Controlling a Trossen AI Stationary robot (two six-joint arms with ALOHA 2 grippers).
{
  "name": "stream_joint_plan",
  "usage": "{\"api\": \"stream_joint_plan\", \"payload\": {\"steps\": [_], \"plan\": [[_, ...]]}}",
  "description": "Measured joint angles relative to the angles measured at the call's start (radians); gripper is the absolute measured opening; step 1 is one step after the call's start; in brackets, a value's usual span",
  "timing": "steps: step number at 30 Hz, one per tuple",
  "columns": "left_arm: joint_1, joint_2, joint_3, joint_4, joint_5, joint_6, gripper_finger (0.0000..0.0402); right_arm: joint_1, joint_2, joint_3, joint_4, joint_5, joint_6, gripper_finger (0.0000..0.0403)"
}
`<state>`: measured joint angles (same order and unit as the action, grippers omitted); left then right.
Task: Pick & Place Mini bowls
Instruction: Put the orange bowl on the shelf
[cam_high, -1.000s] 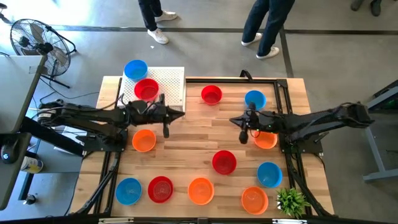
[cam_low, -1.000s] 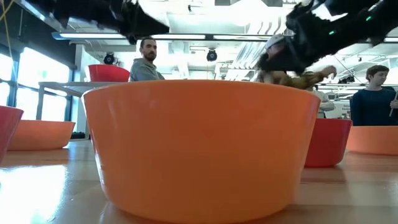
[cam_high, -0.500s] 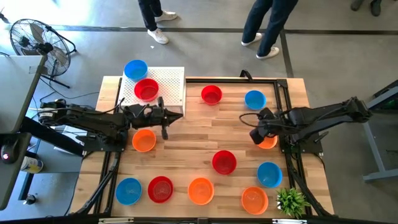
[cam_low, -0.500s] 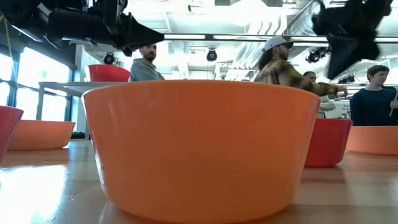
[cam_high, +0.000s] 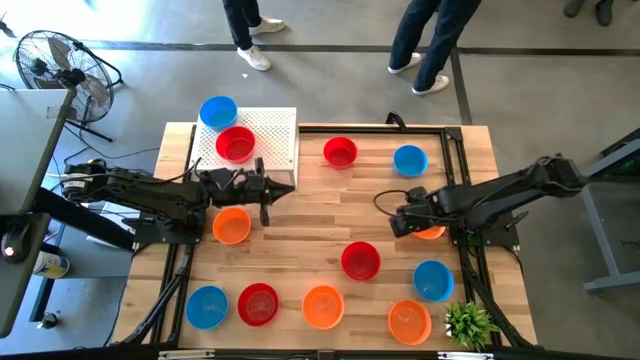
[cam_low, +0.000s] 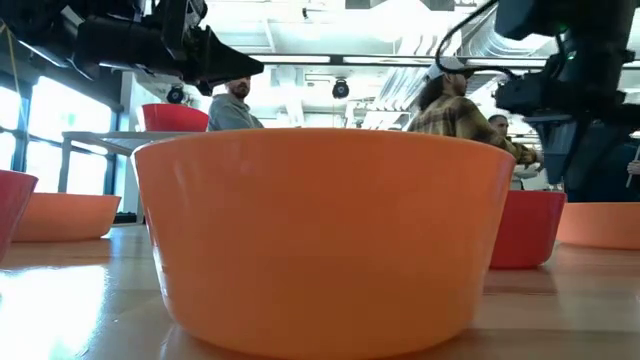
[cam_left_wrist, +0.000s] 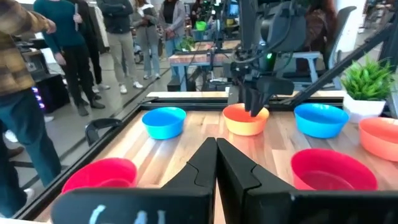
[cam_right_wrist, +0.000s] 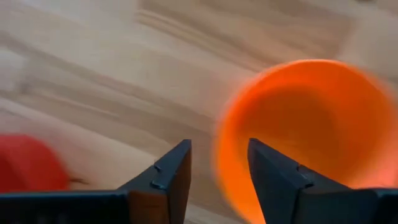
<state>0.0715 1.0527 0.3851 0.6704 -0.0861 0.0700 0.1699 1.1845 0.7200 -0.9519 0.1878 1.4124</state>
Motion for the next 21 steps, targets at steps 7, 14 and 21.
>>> {"api": "stream_joint_plan", "payload": {"steps": [7, 14, 21], "plan": [[0.0, 0.0, 0.0, -0.016, 0.002, -0.022, 0.0001, -0.038, 0.102, -0.017, 0.061, 0.002, 0.021, 0.0128], [0.0, 0.0, 0.0, -0.031, 0.018, -0.023, 0.0001, -0.079, 0.205, -0.016, 0.085, -0.037, -0.042, 0.0076], [0.0, 0.0, 0.0, -0.044, 0.017, -0.023, 0.0001, -0.091, 0.223, 0.017, 0.085, -0.024, -0.139, 0.0011]]}}
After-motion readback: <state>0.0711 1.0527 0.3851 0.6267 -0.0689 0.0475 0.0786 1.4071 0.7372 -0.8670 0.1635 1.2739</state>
